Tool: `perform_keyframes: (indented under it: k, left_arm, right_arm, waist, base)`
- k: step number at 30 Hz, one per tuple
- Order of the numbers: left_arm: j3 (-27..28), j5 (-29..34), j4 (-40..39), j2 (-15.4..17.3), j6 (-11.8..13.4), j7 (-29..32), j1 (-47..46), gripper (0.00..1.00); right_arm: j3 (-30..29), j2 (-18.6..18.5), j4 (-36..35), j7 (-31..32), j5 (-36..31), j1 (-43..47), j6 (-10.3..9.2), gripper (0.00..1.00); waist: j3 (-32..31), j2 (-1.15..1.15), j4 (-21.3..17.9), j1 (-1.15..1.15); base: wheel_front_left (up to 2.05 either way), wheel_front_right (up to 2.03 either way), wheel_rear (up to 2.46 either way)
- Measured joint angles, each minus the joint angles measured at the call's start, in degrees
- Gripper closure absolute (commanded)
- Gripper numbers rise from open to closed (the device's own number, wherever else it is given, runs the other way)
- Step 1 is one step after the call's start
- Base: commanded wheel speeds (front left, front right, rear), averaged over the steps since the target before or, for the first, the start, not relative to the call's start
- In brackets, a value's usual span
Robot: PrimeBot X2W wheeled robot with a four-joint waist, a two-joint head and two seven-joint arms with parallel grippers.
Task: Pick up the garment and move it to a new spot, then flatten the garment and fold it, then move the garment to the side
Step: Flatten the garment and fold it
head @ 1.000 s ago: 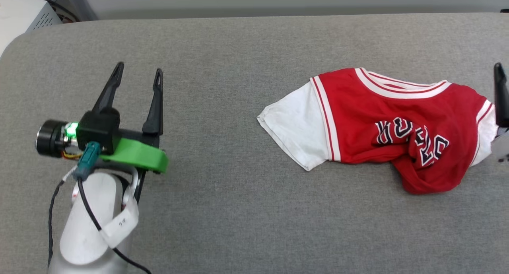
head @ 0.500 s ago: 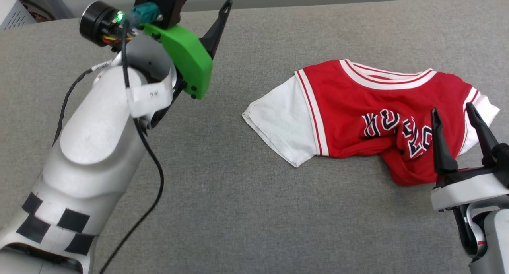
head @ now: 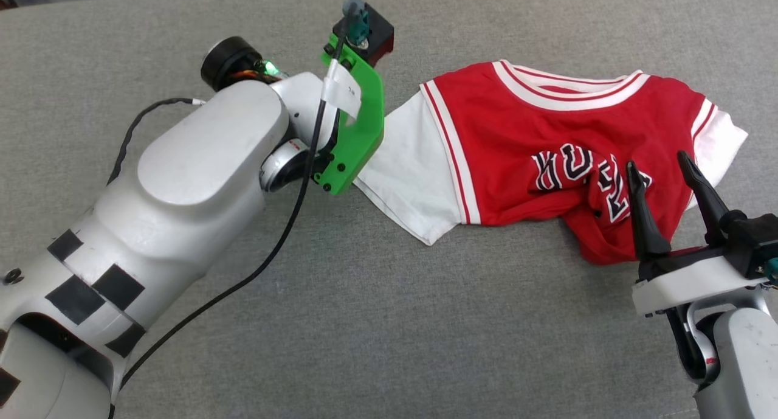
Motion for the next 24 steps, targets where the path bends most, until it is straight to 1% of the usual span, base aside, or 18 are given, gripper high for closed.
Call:
perform_keyframes:
  k: [5,8,12,13,14,17,21,24]
  left_arm:
    - [-6.88,-2.89,2.83,0.34,0.00,0.73,-0.49,0.00]
    - [-9.96,-3.48,4.82,0.64,0.00,0.85,-0.50,0.00]
    - [-10.93,-3.56,4.05,1.77,0.00,1.98,-0.72,0.00]
    - [-10.92,-3.61,3.69,1.87,0.00,1.99,-0.76,0.58]
    - [-10.92,-4.03,3.37,1.94,0.00,1.83,-0.82,1.00]
    - [-11.28,-4.02,2.77,1.96,0.00,0.70,-0.86,1.00]
    - [-12.33,-5.00,1.96,1.93,-0.01,-2.66,-0.85,1.00]
    - [-12.74,-6.67,1.67,3.53,-0.01,-5.19,-0.90,1.00]
  right_arm:
    - [0.69,0.67,-0.12,-0.01,0.35,-1.62,0.00,0.00]
    - [0.88,0.99,-0.27,-0.01,0.35,-2.05,0.00,0.00]
    - [0.89,1.20,-0.29,-0.01,0.35,-2.35,0.00,0.00]
    - [0.81,1.19,-0.29,-0.01,0.35,-2.41,0.00,0.00]
    - [0.66,1.20,-0.29,-0.01,0.35,-2.47,0.00,0.00]
    - [0.43,1.11,-0.27,-0.01,0.34,-2.51,0.00,0.00]
    - [-0.18,1.00,-0.31,-0.01,0.34,-2.51,0.00,0.00]
    - [-0.94,0.79,-0.33,-0.01,0.32,-2.24,0.00,0.00]
  waist:
    - [2.37,0.00,-1.59,0.00]
    - [3.60,0.00,-2.47,0.00]
    - [4.76,0.00,-3.37,0.00]
    - [4.94,0.00,-3.44,0.00]
    - [5.07,0.00,-3.44,0.00]
    - [5.00,0.00,-3.02,0.00]
    - [3.84,0.00,-2.11,0.00]
    - [2.58,0.00,-1.27,0.00]
  base:
    - [0.00,0.00,0.00]
    - [0.00,0.00,0.00]
    - [0.00,0.00,0.00]
    - [0.00,0.00,0.00]
    - [0.00,0.00,0.00]
    - [0.00,0.00,0.00]
    - [0.00,0.00,0.00]
    - [0.00,0.00,0.00]
